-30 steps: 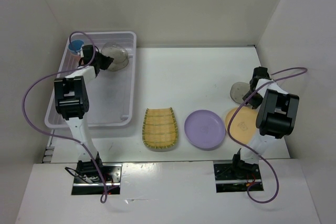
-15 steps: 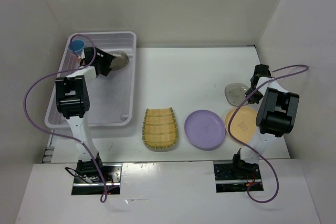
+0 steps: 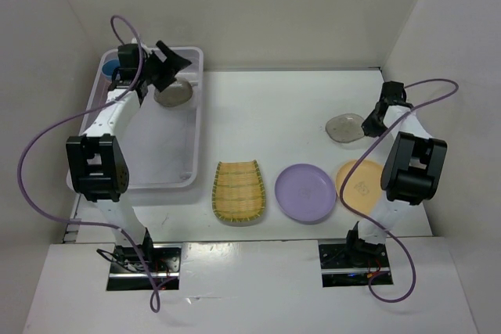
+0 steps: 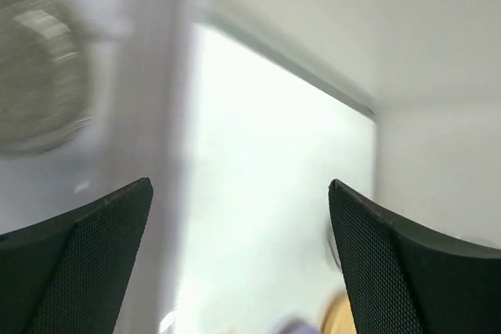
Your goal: Place the mixed dishes into the plastic bin
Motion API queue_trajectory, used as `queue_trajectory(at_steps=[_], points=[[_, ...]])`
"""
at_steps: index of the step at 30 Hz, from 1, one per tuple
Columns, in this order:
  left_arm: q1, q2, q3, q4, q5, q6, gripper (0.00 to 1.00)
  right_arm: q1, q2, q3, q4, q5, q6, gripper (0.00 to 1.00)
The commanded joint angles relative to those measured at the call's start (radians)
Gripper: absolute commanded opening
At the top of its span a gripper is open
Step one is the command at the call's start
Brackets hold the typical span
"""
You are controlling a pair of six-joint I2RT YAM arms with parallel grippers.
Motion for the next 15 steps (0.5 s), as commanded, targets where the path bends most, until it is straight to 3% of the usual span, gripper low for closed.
queue_trajectory(at_steps=[1,3,4,7,11,15], points=[[-0.041,-0.071,0.122,0.041,0.291,0.206,0.99,0.041,-0.107,0.09,-0.009,-0.103,-0.041,0.0],[-0.096,-0.016,0.214,-0.037,0.464,0.257,0.99,0.081,-0.127,0.135,-0.029,-0.139,-0.05,0.0],[-0.123,0.041,0.321,-0.126,0.503,0.318,0.99,0.098,-0.142,0.149,-0.029,-0.155,-0.05,0.0],[-0.209,0.131,0.436,-0.228,0.553,0.395,0.99,0.171,-0.164,0.196,-0.029,-0.187,-0.05,0.0],[-0.328,0.187,0.45,-0.196,0.563,0.394,0.99,0.242,-0.175,0.238,-0.029,-0.268,-0.01,0.0],[-0.373,0.257,0.437,-0.15,0.644,0.385,0.99,0.32,-0.211,0.247,-0.005,-0.326,0.001,0.0]])
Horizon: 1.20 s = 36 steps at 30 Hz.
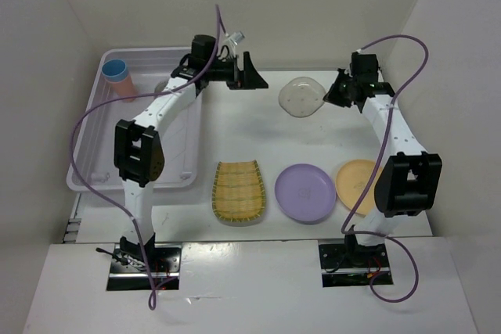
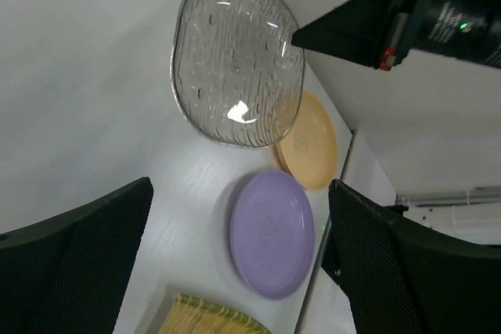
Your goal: Place the mixed dishes into the plastic bin
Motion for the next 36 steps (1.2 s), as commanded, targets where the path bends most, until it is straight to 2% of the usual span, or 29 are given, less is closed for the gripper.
queue_trajectory(at_steps=[1,6,18,21,22,26,27,30,31,33,34,36], points=[[0.004,0.057,0.01,0.017,0.133,0.041,0.99,0.043,-0.057,0.039,0.014,-0.088,0.015,0.0],[-0.027,0.117,0.083,-0.09,0.16,0.131,0.99,0.081,-0.077,0.049,0.014,-0.14,0.024,0.0],[-0.048,0.137,0.049,-0.054,0.16,0.122,0.98,0.192,-0.111,-0.007,0.097,-0.194,0.024,0.0],[-0.048,0.137,0.027,-0.054,0.171,0.122,0.84,0.204,-0.092,-0.007,0.097,-0.194,0.024,0.01],[-0.048,0.137,0.017,-0.054,0.171,0.122,0.69,0.204,-0.092,-0.016,0.097,-0.194,0.024,0.02],[-0.048,0.128,0.006,-0.066,0.161,0.141,0.42,0.213,-0.082,-0.027,0.097,-0.178,0.024,0.03],[-0.048,0.128,0.006,-0.066,0.161,0.141,0.29,0.213,-0.082,-0.027,0.097,-0.165,0.024,0.05],[-0.048,0.128,0.006,-0.089,0.129,0.15,0.07,0.213,-0.072,-0.027,0.097,-0.154,0.015,0.19],[-0.048,0.117,-0.005,-0.089,0.091,0.132,0.01,0.213,-0.063,-0.027,0.097,-0.145,0.015,0.34],[-0.025,0.084,-0.034,-0.034,0.068,0.098,0.0,0.213,-0.063,-0.027,0.097,-0.13,0.028,0.47],[-0.01,0.068,-0.052,-0.005,0.068,0.043,0.0,0.213,-0.063,-0.027,0.097,-0.102,0.029,0.57],[0.031,0.021,-0.113,0.065,0.028,-0.02,0.0,0.213,-0.095,-0.06,0.118,-0.067,0.039,0.62]])
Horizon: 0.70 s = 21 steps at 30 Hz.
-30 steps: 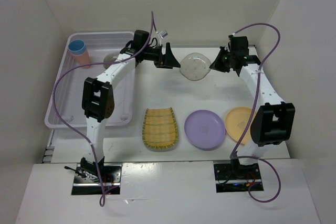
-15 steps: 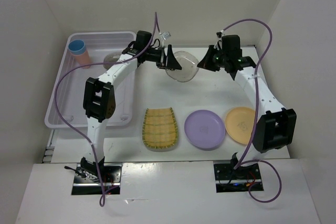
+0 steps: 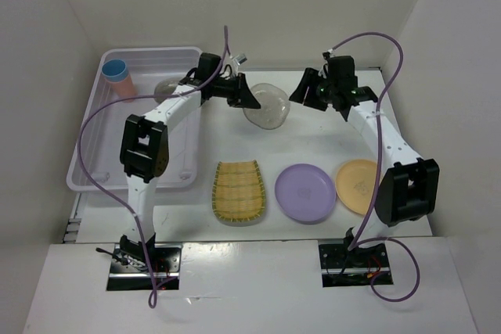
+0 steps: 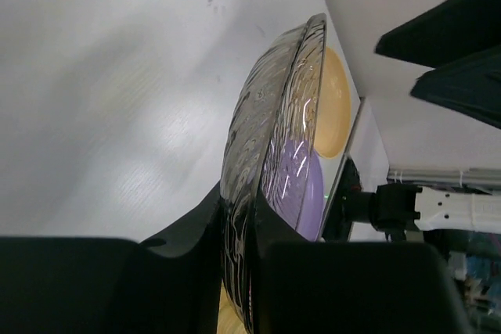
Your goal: Place the mixed dishes into the plastic bin
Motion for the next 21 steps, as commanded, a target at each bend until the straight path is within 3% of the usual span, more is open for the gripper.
queue_trajectory(at_steps=[1,10,21], points=[[0.116,-0.113,-0.062,0.118,-0.075,-0.127,0.0,0.008,-0.045,-0.041,0.069,0.071,0.011,0.63],[0.401,-0.29,-0.343,0.351,-0.389,-0.326,0.0,0.008,-0.094,-0.222,0.069,0.169,-0.035,0.72],[0.411,-0.234,-0.416,0.413,-0.748,-0.464,0.03,0.017,-0.085,-0.26,0.102,0.099,0.003,0.72]])
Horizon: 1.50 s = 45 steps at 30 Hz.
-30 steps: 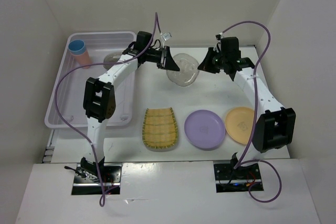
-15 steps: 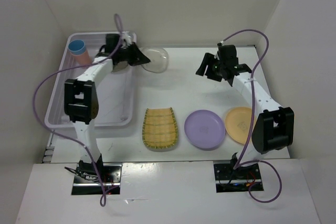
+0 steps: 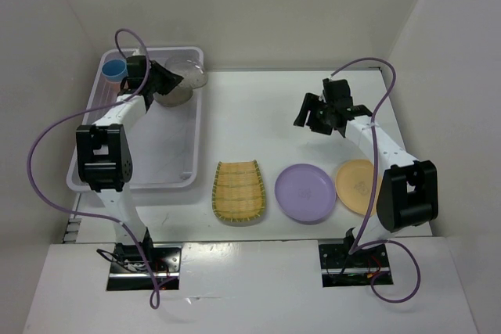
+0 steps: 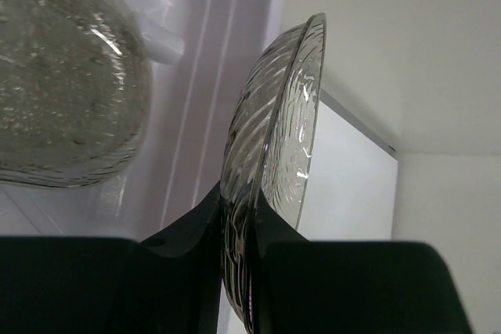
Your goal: Place the mixed dishes into the plastic bin
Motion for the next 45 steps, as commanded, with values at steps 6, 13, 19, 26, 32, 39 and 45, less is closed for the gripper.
queue_trajectory(at_steps=[6,13,19,26,32,39,45], points=[[-0.005,0.018,-0.089,0.105,-0.314,-0.16,0.04,0.047,-0.011,-0.002,0.073,-0.068,0.007,0.74],[0.014,0.064,-0.115,0.123,-0.362,-0.221,0.04,0.099,0.042,-0.002,0.103,-0.127,-0.013,0.74],[0.014,0.124,-0.089,0.109,-0.362,-0.258,0.09,0.15,0.119,0.037,0.103,-0.165,-0.042,0.74],[0.023,0.194,-0.032,0.063,-0.296,-0.269,0.74,0.173,0.185,0.068,0.114,-0.196,-0.071,0.74],[0.023,0.136,-0.032,-0.021,-0.305,-0.246,1.0,0.173,0.185,0.096,0.079,-0.144,-0.104,0.76],[0.023,-0.06,-0.085,-0.076,-0.279,-0.123,1.0,0.173,0.176,0.087,0.056,-0.145,-0.156,0.76],[0.023,-0.2,-0.013,-0.109,-0.074,0.107,1.0,0.173,0.162,0.068,-0.012,-0.065,-0.219,0.78]])
